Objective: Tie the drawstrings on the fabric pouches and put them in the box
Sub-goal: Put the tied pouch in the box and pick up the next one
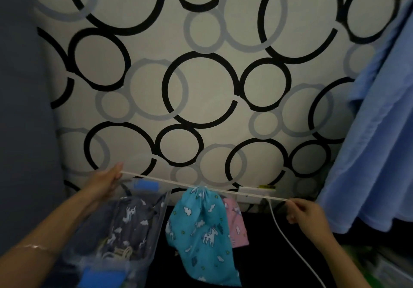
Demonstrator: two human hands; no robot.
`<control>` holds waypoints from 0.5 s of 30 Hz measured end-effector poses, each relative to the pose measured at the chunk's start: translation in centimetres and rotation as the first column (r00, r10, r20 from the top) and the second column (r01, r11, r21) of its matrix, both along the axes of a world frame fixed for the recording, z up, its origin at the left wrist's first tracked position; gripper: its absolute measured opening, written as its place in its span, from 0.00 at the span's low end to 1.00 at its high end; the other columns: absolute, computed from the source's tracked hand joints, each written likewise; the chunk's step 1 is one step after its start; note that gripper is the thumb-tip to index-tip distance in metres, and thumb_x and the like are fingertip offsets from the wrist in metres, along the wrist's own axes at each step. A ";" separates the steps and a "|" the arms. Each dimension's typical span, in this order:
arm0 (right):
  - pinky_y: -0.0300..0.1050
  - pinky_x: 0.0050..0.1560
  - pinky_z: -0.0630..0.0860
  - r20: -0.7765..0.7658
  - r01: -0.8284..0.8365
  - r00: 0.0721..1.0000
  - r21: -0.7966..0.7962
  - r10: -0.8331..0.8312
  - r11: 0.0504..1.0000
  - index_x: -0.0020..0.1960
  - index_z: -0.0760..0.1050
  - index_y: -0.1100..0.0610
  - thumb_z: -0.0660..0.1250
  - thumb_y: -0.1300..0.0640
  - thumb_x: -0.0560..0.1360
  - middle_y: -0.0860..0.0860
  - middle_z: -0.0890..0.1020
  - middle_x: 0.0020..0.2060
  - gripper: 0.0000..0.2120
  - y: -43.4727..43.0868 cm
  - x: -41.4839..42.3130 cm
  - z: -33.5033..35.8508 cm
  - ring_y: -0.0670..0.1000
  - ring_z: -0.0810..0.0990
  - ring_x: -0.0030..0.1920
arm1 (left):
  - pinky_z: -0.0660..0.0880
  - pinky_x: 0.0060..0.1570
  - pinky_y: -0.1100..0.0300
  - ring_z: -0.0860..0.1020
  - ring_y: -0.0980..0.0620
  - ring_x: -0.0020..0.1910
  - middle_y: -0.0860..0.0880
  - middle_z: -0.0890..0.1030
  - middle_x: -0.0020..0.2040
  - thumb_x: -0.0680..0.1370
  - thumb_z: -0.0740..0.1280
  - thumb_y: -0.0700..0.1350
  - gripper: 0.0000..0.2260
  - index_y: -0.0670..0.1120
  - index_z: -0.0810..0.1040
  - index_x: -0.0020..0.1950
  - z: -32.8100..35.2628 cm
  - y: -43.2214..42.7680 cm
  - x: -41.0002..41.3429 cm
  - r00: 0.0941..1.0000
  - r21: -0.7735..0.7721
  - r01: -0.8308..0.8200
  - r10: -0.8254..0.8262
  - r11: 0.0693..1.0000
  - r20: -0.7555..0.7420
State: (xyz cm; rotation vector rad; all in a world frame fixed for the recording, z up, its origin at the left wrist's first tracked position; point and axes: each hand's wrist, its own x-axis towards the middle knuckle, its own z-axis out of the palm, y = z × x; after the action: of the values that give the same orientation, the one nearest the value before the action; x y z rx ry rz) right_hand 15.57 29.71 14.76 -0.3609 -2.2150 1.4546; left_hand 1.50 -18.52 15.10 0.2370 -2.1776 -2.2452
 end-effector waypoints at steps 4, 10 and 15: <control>0.53 0.55 0.79 -0.201 -0.247 0.969 -0.825 0.144 0.509 0.33 0.77 0.65 0.81 0.64 0.55 0.61 0.84 0.38 0.14 -1.3 -1.6 0.3 0.62 0.81 0.51 | 0.72 0.40 0.62 0.74 0.55 0.34 0.47 0.75 0.35 0.81 0.58 0.55 0.19 0.47 0.69 0.33 0.6 2.7 1.1 0.975 0.533 0.169 -0.218 0.829 0.031; 0.55 0.57 0.78 -0.386 -0.415 0.897 -0.903 0.214 0.109 0.50 0.81 0.61 0.79 0.63 0.62 0.56 0.84 0.51 0.18 -7.9 -4.5 3.0 0.51 0.84 0.51 | 0.79 0.53 0.51 0.83 0.48 0.53 0.42 0.83 0.54 0.80 0.61 0.49 0.12 0.40 0.76 0.51 5.5 9.5 3.6 0.915 0.578 0.383 -0.384 0.721 -0.128; 0.35 0.30 0.69 -0.222 -0.563 0.751 -0.707 0.622 0.428 0.55 0.75 0.64 0.66 0.60 0.72 0.54 0.72 0.36 0.13 -14.7 -6.3 4.9 0.45 0.68 0.32 | 0.78 0.54 0.57 0.81 0.51 0.50 0.45 0.84 0.50 0.77 0.65 0.47 0.12 0.41 0.81 0.53 9.1 14.0 4.7 0.786 0.241 0.616 -0.567 0.750 -0.245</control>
State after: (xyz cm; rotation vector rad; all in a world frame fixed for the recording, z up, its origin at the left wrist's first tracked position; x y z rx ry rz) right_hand 9.29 15.04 19.68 0.1952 -1.7177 2.7961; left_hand 6.22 -4.54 24.21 -0.7333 -1.9956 -2.7913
